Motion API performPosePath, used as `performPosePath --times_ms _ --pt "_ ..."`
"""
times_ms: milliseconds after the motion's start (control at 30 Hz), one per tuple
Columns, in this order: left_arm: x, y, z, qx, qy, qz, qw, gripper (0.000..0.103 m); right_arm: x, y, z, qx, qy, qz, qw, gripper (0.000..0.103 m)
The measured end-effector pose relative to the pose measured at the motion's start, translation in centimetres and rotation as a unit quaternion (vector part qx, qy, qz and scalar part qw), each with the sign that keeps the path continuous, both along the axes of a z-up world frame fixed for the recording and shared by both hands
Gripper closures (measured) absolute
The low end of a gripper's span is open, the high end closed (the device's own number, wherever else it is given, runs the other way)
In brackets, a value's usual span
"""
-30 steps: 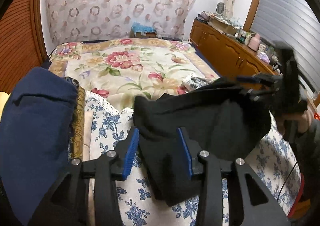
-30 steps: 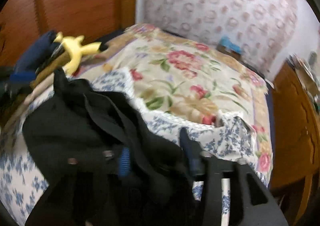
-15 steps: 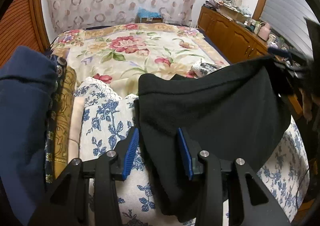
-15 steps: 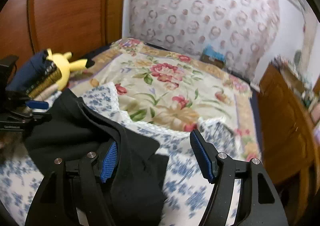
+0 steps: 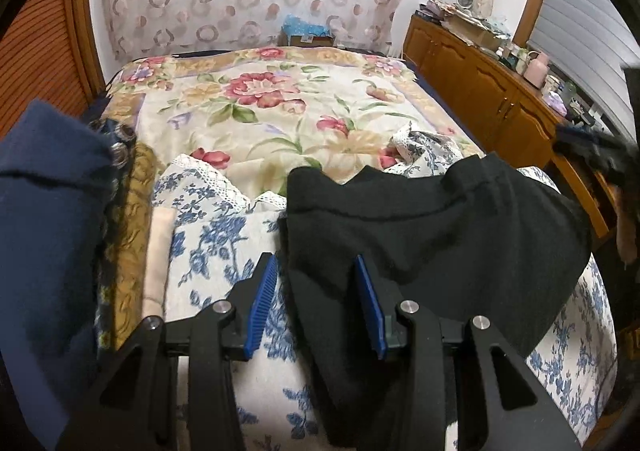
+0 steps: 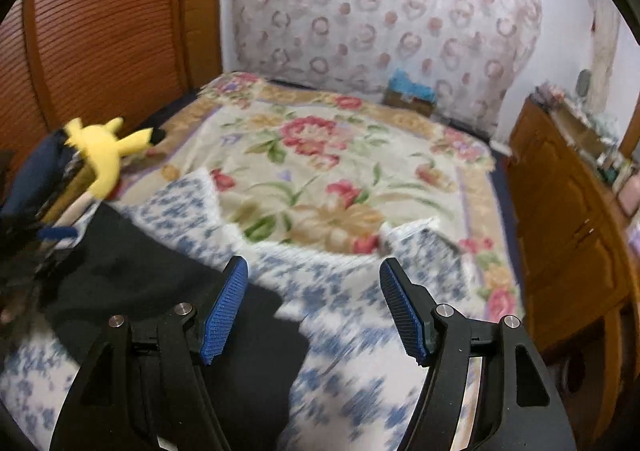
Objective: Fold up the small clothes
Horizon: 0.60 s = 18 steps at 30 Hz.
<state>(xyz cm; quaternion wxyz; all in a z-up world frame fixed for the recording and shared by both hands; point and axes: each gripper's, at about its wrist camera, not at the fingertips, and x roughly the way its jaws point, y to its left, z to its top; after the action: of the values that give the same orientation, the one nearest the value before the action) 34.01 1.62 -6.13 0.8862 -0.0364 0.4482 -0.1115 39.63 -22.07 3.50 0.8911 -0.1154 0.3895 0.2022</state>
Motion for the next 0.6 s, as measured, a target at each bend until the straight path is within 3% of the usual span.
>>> performPosePath --times_ms 200,333,433,600 --pt "1.2 -0.4 -0.9 0.001 0.015 -0.003 0.9999 0.058 -2.6 0.3 -3.4 0.036 0.05 -0.004 0.998 0.027" --pt "1.2 0.0 -1.4 -0.005 0.024 0.003 0.9997 0.047 -2.3 0.0 -5.7 0.036 0.076 -0.031 0.996 0.026" --pt "1.4 0.7 -1.8 -0.028 0.032 0.005 0.9991 0.047 -1.9 -0.5 -6.8 0.049 0.093 -0.043 0.994 0.024" --pt "1.4 0.6 -1.7 -0.025 0.031 -0.001 0.9992 0.047 -1.5 -0.9 -7.6 0.091 0.122 -0.04 0.988 0.023"
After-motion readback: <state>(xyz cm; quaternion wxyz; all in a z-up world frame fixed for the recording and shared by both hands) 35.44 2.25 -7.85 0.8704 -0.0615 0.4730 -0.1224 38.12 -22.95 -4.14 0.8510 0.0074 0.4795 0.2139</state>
